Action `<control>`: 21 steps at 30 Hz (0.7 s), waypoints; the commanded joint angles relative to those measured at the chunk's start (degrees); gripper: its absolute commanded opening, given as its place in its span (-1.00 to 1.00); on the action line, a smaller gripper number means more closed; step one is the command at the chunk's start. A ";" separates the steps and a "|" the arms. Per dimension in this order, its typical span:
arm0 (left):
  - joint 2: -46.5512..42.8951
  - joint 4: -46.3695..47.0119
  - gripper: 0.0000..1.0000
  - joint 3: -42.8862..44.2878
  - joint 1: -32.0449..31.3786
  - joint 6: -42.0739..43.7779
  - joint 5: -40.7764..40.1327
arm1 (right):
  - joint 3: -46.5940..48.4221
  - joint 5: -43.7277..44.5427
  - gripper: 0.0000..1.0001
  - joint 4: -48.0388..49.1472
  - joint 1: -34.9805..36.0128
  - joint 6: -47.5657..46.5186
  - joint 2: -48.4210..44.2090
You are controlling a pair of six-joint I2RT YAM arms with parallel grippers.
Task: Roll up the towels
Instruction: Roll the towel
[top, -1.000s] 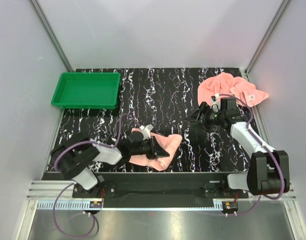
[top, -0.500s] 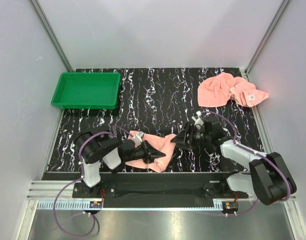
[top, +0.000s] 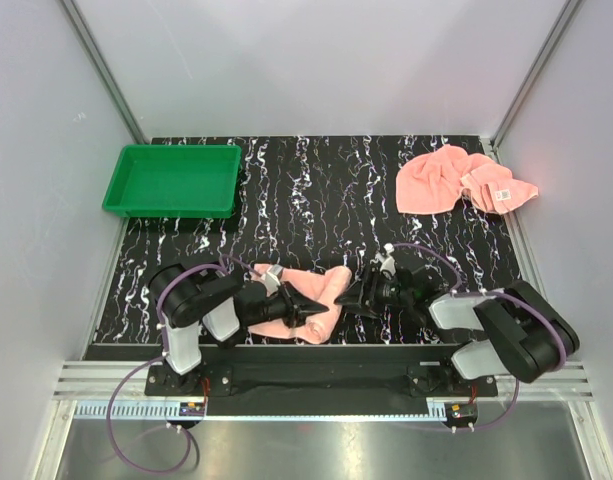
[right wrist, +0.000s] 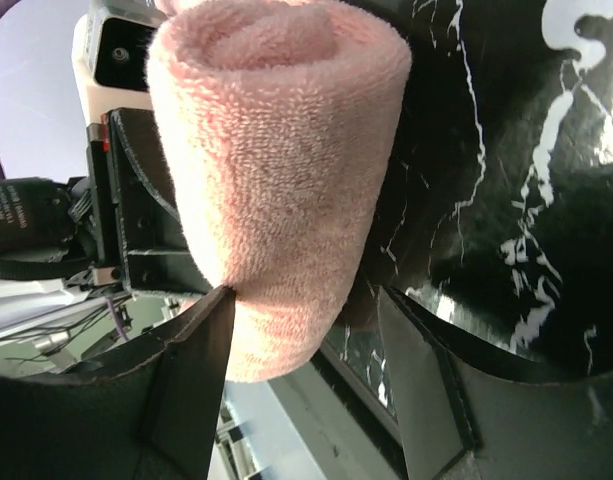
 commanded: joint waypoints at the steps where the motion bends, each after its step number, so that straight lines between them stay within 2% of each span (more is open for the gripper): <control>1: 0.16 16.27 -1.00 -1.39 0.53 0.06 -3.90 | -1.25 3.97 0.32 11.18 1.87 2.32 4.30; 8: 0.42 16.36 -1.00 -0.33 0.62 0.06 -2.84 | -0.02 6.09 0.13 29.54 6.70 6.09 19.76; 10: 0.25 16.36 -1.00 -0.42 0.62 0.49 -2.67 | 0.07 5.82 -0.15 38.03 7.24 8.72 26.07; 13: -0.72 14.35 -0.92 -0.07 0.62 2.07 -1.70 | -0.28 5.12 -0.38 48.33 7.33 12.06 32.94; 16: -3.96 7.50 -0.68 0.55 0.53 5.93 0.14 | -0.02 4.24 -0.52 51.10 7.33 12.78 35.42; 18: -8.09 -0.83 -0.51 1.34 0.53 10.13 1.11 | 0.41 4.07 -0.61 49.79 7.24 12.26 34.73; 19: -10.10 -4.35 -0.46 1.69 0.44 11.82 1.20 | 0.68 4.07 -0.65 46.13 7.33 10.95 32.90; 20: -12.04 -14.04 -0.39 2.39 0.35 13.75 1.20 | 1.03 4.15 -0.71 43.39 7.24 9.98 31.58; 21: -16.93 -19.88 -0.29 4.40 0.18 18.64 0.77 | 1.99 4.41 -0.72 40.32 7.33 9.01 28.17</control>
